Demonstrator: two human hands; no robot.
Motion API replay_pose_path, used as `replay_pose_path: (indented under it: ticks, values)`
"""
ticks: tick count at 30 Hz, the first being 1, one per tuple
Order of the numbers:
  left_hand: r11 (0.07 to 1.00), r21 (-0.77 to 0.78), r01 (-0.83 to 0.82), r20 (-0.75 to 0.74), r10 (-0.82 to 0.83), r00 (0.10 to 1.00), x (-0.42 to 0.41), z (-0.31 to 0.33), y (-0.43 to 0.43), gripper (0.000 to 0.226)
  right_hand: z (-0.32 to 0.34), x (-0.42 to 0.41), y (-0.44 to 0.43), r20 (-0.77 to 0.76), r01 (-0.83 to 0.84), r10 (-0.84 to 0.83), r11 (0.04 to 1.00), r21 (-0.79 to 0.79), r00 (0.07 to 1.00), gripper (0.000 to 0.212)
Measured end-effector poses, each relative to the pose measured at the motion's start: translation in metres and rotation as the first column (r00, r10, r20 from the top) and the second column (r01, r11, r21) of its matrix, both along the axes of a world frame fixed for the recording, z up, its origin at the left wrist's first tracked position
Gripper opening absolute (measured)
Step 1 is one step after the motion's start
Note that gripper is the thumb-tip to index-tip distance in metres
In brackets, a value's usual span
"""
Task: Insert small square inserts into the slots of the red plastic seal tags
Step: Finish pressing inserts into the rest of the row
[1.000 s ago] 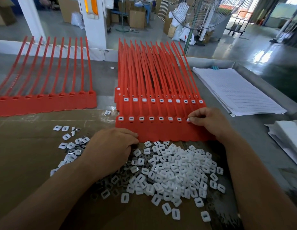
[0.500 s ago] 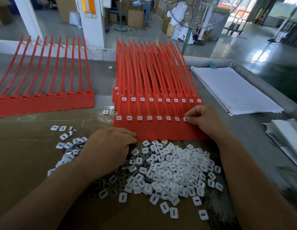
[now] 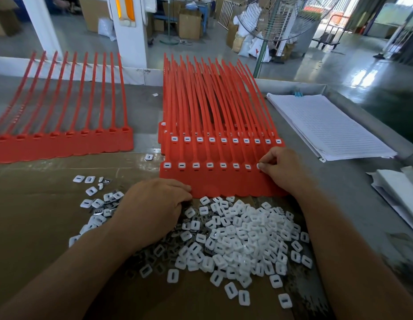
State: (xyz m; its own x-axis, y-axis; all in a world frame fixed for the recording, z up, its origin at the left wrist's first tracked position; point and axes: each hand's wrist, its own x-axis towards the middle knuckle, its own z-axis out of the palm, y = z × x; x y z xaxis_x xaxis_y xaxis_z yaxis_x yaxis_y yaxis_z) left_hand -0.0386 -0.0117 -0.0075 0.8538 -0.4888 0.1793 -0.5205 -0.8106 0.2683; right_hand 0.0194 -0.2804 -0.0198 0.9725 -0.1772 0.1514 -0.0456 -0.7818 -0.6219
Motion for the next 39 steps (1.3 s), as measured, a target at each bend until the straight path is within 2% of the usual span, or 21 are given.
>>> replay_pose_path:
  ticks: [6, 14, 21, 30, 34, 39]
  values:
    - [1.0, 0.012, 0.002, -0.003, -0.002, 1.0, -0.002, 0.001, 0.0, 0.036, 0.004, -0.006, 0.0, 0.002, -0.034, 0.033, 0.999, 0.02, 0.999, 0.028]
    - [1.0, 0.024, 0.0, -0.007, 0.0, 1.0, -0.001, 0.0, -0.001, 0.037, 0.006, -0.003, 0.002, -0.014, 0.028, -0.027, 0.99, 0.138, 1.0, 0.028]
    - [0.999, 0.043, 0.013, -0.004, -0.012, 1.0, 0.0, 0.001, -0.002, 0.038, 0.013, 0.007, 0.003, -0.136, 0.105, -0.085, 0.985, 0.141, 0.987, 0.029]
    - [1.0, 0.028, 0.0, 0.011, 0.0, 1.0, -0.001, 0.003, -0.004, 0.036, 0.03, 0.015, 0.009, -0.244, 0.11, -0.083, 0.989, 0.099, 0.966, 0.031]
    - [0.999, 0.032, 0.002, 0.011, -0.003, 1.0, -0.002, 0.002, -0.002, 0.036, 0.025, 0.008, 0.008, -0.184, 0.108, -0.086, 0.988, 0.111, 0.979, 0.031]
    - [0.999, 0.041, 0.012, 0.012, -0.013, 1.0, -0.001, 0.001, -0.002, 0.037, 0.009, -0.011, 0.004, -0.022, 0.039, -0.038, 0.998, 0.053, 0.999, 0.027]
